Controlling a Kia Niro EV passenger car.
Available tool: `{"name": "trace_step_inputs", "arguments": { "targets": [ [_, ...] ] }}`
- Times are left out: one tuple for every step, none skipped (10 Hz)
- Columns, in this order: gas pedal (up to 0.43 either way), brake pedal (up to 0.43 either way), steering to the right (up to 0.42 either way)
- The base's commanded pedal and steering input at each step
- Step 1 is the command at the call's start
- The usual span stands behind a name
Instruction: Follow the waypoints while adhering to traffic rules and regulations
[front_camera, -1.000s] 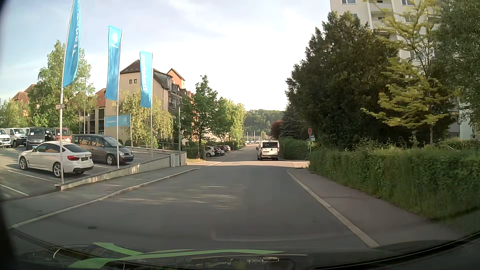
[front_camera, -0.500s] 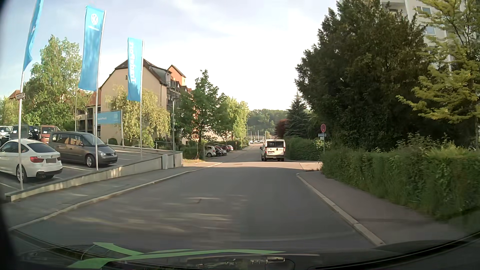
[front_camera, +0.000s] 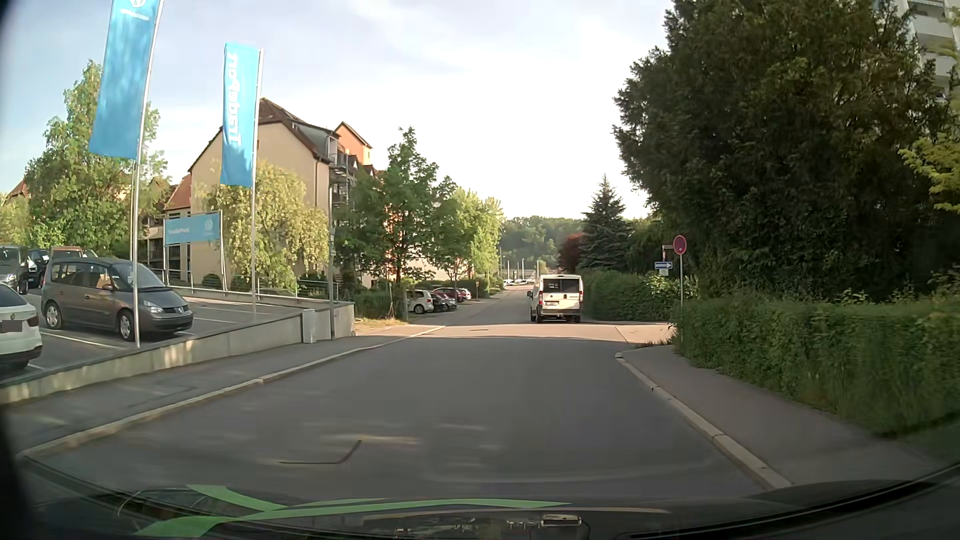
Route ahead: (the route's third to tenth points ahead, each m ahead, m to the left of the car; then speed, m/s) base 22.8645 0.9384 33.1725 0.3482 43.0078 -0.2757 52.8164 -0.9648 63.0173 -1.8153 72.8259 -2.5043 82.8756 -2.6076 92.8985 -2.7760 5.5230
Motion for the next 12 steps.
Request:
{"name": "trace_step_inputs", "arguments": {
  "targets": [
    [0.000,0.116,-0.015],
    [0.000,0.091,-0.019],
    [0.000,0.073,-0.021],
    [0.000,0.073,-0.023],
    [0.000,0.067,-0.025],
    [0.000,0.073,-0.028],
    [0.000,0.073,-0.032],
    [0.000,0.073,-0.033],
    [0.000,0.079,-0.033],
    [0.000,0.091,-0.031],
    [0.000,0.091,-0.030],
    [0.000,0.091,-0.030]
  ]
}}
